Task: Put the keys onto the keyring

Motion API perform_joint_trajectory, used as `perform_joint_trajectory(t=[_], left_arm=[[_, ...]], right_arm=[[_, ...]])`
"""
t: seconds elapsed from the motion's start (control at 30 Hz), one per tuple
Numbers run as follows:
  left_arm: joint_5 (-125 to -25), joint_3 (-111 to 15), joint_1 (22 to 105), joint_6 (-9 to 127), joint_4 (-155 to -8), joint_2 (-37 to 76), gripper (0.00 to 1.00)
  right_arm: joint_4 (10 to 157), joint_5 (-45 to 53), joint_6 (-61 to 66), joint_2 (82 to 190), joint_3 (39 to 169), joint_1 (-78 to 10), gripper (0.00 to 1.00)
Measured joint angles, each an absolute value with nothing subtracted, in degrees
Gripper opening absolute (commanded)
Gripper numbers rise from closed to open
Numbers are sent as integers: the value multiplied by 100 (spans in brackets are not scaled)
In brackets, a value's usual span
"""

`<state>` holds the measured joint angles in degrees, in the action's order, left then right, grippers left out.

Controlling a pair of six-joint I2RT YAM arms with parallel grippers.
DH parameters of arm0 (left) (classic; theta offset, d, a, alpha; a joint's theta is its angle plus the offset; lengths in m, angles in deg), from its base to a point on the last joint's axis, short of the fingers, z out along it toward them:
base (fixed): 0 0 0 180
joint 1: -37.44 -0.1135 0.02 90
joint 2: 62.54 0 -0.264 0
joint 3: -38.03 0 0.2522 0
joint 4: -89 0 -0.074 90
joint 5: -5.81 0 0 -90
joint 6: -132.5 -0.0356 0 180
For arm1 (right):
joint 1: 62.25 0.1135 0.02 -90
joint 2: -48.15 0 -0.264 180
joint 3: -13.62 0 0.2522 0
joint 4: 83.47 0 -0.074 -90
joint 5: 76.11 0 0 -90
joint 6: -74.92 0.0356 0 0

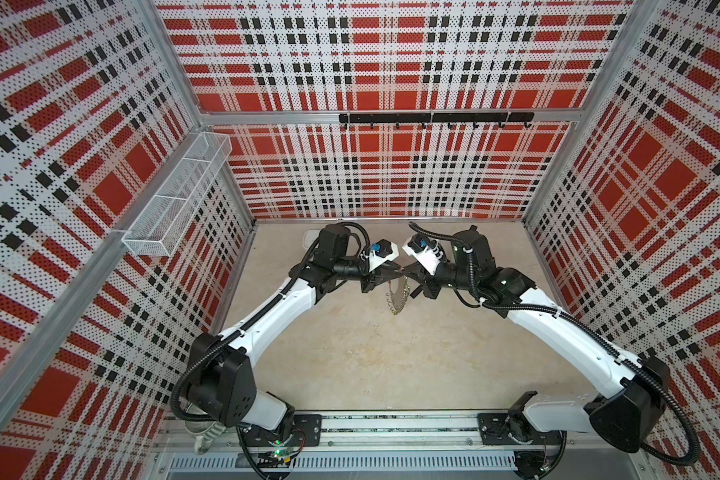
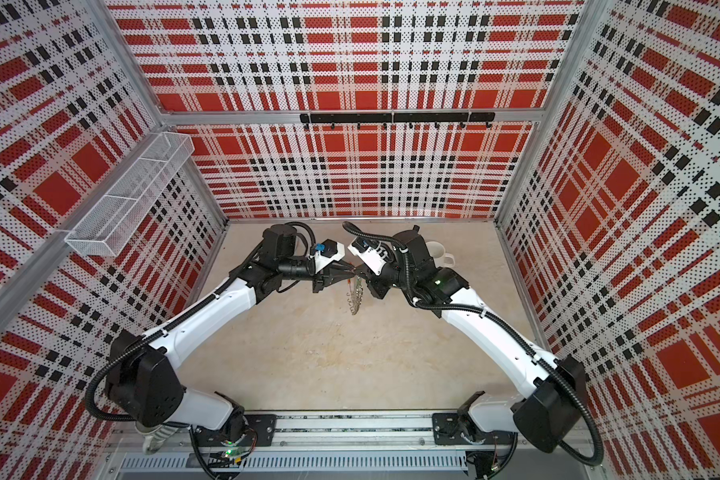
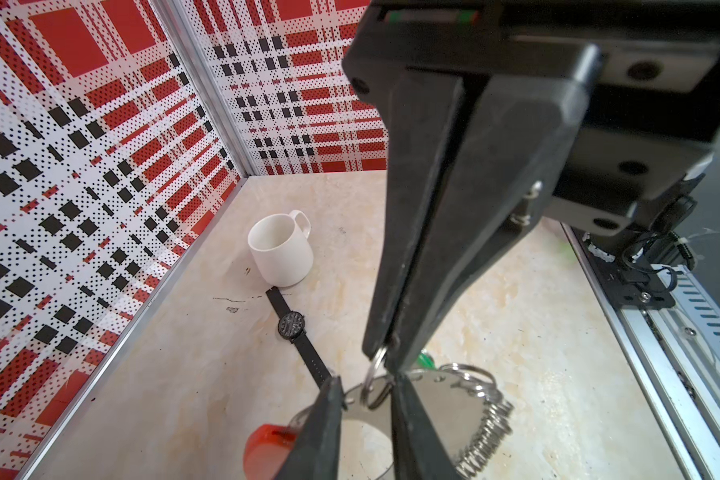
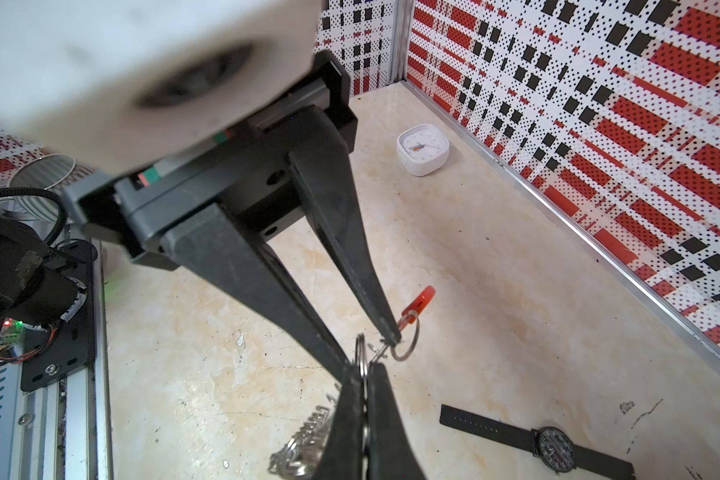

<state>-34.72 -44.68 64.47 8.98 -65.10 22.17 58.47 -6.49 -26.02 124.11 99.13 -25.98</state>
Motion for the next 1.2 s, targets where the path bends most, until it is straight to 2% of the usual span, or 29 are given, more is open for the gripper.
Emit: perform_joint_trajectory(t=[0.13,0.37,0.67,0.87,0.93,1.13,1.17,1.2], left_arm=[[-3466,-4468,6447,900,-6506,2219,25],[-3496,-4594,6433,898,-6457,2223,33],[-3424,-4625,6420,907,-6420,2223,13],[-3356,-4625,6414,957,-6368,2223,7],[-3352,-4625,6414,968,-6366,2223,0],[-3334,-4627,6407,970,-6344,2223,0],[-3323,-4627,6403,977,-6346,2223,0],[-3313,-4627,6399,988,-6344,2223,0]], right_arm=[[5850,-660,-2602,12411,9913,-2598,0],[5863,-662,-2604,12411,9963,-2591,0],[5906,-616,-2604,12411,9970,-2591,0],[5902,-564,-2687,12411,9970,-2591,0],[5902,-550,-2713,12411,9970,-2591,0],[5900,-537,-2729,12411,9970,-2591,0],[5904,-535,-2700,12411,9968,-2591,4],[5922,-537,-2661,12411,9961,-2591,20]])
